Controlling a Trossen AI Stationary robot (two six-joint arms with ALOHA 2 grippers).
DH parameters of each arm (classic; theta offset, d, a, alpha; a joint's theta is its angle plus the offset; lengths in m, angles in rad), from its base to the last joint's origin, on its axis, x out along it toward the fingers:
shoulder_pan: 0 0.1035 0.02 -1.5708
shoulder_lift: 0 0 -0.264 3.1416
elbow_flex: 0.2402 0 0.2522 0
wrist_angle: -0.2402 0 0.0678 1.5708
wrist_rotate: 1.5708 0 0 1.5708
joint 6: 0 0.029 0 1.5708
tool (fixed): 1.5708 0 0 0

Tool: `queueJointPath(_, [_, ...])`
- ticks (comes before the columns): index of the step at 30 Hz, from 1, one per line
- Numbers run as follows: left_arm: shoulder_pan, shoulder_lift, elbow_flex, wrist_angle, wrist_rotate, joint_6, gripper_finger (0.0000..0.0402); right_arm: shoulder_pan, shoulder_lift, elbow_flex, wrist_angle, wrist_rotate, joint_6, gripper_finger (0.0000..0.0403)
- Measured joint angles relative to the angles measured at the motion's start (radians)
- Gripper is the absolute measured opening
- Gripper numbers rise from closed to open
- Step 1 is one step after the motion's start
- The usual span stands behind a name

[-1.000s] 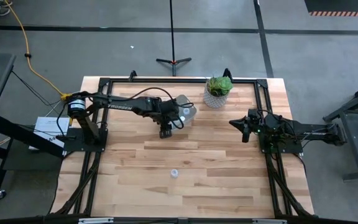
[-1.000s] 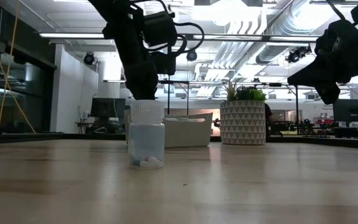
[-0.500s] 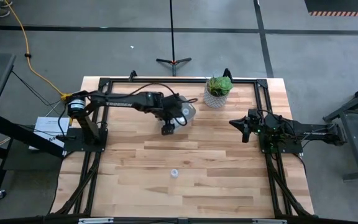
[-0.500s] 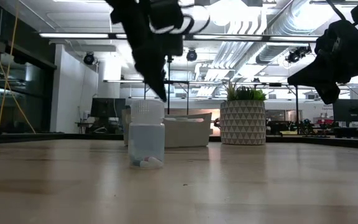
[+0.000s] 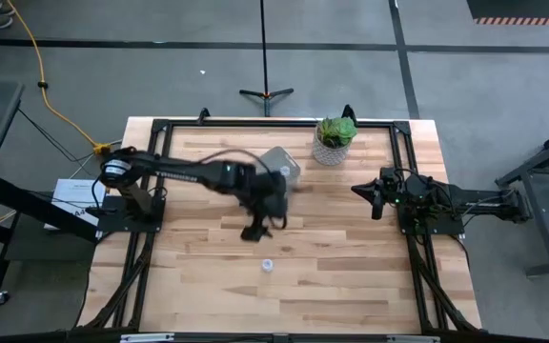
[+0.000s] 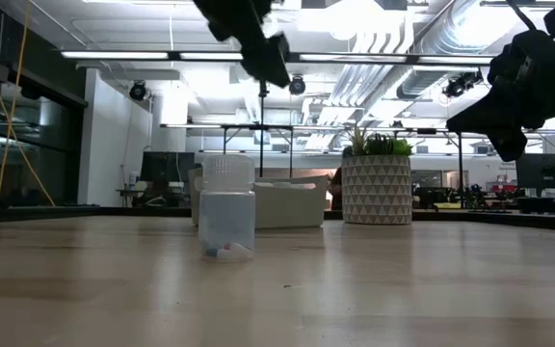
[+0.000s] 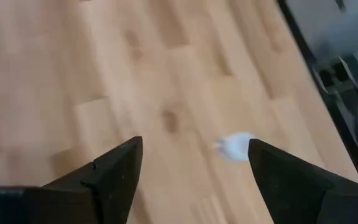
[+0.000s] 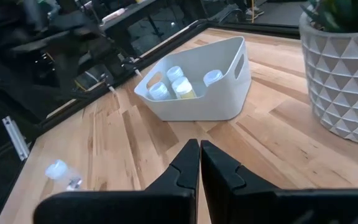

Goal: Pick and place pill bottles into a basket
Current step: Put the transparent medicine bottle into the white bin

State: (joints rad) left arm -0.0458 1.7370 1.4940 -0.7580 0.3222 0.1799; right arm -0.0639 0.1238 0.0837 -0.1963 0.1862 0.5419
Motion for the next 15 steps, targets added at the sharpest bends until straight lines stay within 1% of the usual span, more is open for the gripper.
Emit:
queueJointPath(3, [-0.083,0.0,0.0,-0.011,-0.024,0.058,0.032,0.0,0.0,0.0,0.0,-0.002,0.0,0.0007])
queueJointPath(6, [-0.159,0.0,0.0,-0.013,-0.091,0.109,0.0319,0.0,0.0,0.0,-0.001,-0.003,0.0,0.0007])
queueJointPath(9, [-0.213,0.0,0.0,0.003,-0.146,0.112,0.0319,0.0,0.0,0.0,-0.002,-0.003,0.0,0.0007])
queueJointPath(12, [-0.249,0.018,0.0,0.032,-0.152,0.105,0.0319,0.0,0.0,0.0,-0.003,-0.003,0.0,0.0007])
queueJointPath(15, [-0.269,0.063,-0.002,0.049,-0.153,0.076,0.0319,0.0,0.0,0.0,-0.005,-0.004,0.0,0.0007])
